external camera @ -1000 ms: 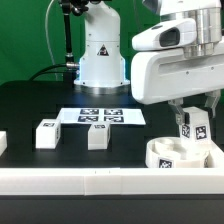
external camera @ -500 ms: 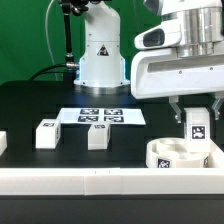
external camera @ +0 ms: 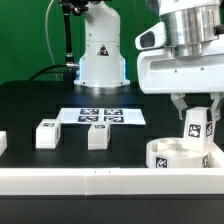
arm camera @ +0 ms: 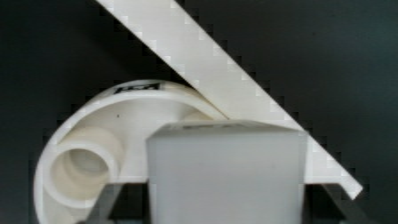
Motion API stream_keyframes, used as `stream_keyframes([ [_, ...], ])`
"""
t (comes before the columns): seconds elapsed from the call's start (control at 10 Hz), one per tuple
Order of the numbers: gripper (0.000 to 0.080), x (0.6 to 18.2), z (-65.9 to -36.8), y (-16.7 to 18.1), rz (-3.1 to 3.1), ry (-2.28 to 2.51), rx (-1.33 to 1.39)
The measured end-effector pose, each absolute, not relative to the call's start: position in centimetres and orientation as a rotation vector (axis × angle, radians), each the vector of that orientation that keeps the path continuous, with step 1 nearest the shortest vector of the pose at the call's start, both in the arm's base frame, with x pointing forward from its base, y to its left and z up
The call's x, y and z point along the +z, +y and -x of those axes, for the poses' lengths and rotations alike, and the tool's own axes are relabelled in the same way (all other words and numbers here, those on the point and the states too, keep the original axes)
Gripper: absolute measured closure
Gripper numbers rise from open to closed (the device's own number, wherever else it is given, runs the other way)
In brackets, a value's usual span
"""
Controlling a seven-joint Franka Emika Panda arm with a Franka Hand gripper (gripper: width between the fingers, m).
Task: Assemble stool
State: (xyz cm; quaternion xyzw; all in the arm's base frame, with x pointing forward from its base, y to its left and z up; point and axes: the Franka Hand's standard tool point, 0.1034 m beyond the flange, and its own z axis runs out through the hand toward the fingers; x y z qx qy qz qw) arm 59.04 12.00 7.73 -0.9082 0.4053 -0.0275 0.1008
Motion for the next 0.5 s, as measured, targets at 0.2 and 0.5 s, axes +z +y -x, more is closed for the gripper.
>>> stream_keyframes([
  [0.2, 0.0461, 7.76, -59.06, 12.08, 2.589, 1.369, -0.058],
  [0.5, 0.0461, 7.75, -59.09, 12.17, 2.42, 1.615, -0.021],
])
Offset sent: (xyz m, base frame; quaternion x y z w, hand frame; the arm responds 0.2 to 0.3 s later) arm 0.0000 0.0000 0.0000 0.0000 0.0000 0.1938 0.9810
